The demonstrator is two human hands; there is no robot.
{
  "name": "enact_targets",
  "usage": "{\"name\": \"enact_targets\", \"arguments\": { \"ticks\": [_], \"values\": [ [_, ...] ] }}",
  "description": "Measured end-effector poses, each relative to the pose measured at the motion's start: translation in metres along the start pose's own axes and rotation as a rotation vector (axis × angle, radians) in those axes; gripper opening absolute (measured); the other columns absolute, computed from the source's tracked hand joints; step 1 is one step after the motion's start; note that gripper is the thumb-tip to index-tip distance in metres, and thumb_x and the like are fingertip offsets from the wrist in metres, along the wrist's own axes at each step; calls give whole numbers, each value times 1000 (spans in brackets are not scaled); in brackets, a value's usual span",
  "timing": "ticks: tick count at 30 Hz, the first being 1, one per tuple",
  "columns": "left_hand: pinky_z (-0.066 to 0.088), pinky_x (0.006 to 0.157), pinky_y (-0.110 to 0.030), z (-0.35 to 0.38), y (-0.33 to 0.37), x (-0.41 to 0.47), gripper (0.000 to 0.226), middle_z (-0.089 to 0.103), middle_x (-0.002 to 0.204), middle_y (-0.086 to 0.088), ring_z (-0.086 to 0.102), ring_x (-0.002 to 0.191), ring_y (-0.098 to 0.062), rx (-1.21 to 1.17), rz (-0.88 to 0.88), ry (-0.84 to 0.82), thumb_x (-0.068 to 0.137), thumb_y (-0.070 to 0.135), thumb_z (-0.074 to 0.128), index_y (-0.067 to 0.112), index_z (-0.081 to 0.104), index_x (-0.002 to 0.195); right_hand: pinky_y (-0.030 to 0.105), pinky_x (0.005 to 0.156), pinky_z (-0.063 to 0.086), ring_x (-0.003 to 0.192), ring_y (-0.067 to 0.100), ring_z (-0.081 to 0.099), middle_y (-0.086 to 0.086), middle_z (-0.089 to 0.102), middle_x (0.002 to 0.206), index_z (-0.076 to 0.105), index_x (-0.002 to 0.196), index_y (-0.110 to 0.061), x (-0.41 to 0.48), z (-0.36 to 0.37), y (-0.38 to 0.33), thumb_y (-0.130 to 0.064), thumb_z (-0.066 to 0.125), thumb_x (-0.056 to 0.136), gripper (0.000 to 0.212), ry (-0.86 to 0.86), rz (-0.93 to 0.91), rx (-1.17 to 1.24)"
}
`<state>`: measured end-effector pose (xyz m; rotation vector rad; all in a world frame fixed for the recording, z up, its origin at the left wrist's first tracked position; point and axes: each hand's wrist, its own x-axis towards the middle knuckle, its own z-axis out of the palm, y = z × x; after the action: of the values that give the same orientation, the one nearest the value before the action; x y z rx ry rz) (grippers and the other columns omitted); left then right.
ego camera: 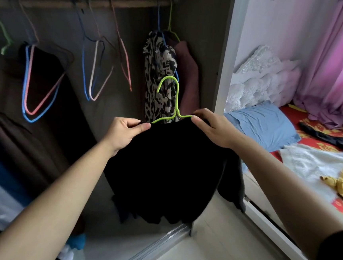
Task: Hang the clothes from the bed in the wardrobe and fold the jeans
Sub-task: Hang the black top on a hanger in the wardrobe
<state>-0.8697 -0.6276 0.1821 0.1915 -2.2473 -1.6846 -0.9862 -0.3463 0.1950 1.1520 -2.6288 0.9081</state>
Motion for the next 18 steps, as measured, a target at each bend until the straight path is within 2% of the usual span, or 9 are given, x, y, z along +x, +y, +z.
{"name": "enact_targets", "arguments": {
  "ticks": [3,5,7,9,11,12,13,15,18],
  "values": [
    [48,68,-26,-6,3,2,11,71,77,-7,62,72,-16,25,6,24,83,22,78,12,78,84,36,72,43,88,33,64,-2,60,80,55,97,-20,-9,4,24,-50,46,101,32,-3,35,-122],
    [50,69,-21,-8,5,3,2,73,76,-1,64,71,-9,94,48,1,82,17,78,15,78,84,36,73,46,87,33,65,1,66,85,64,105,-17,-10,5,29,-38,52,102,24,74,7,-116],
    [49,68,-15,-9,7,4,7,72,71,7,62,67,-3,164,98,6,79,13,81,18,77,81,34,77,49,89,26,67,-2,71,94,68,113,-20,-9,7,25,-33,56,101,22,162,-23,-74],
    [49,70,-19,-12,8,6,10,72,72,3,63,68,-7,145,100,57,75,12,84,17,77,81,22,78,46,88,12,66,-14,70,92,69,115,-24,-8,7,18,-33,60,98,22,205,-13,-17],
    [50,73,-27,-17,7,6,12,72,77,-4,63,71,-13,104,98,107,73,12,85,15,78,82,7,72,41,83,-2,65,-27,67,84,69,112,-31,-7,2,8,-40,65,94,20,141,23,62],
    [50,74,-28,-20,6,7,12,72,77,-3,63,71,-13,98,106,127,73,13,86,16,78,81,5,71,41,80,-6,64,-29,67,80,70,107,-33,-7,-2,2,-43,65,94,17,75,36,108],
    [50,74,-27,-24,5,8,12,72,76,0,63,71,-11,106,128,141,72,13,86,19,78,79,5,69,41,74,-8,63,-28,66,78,70,100,-33,-7,-6,-5,-44,64,94,14,7,36,156],
    [49,71,-19,-31,0,9,15,71,70,11,62,68,-3,162,197,156,73,15,86,27,76,76,10,65,42,66,-5,57,-19,64,73,72,91,-28,-8,-15,-20,-44,61,97,21,-102,33,265],
    [48,72,-14,-38,-7,14,14,71,76,13,63,72,0,225,237,179,76,23,84,30,72,81,18,62,43,66,5,55,0,62,74,73,92,-14,-6,-21,-45,-43,60,98,32,-117,52,352]
  ]
}}
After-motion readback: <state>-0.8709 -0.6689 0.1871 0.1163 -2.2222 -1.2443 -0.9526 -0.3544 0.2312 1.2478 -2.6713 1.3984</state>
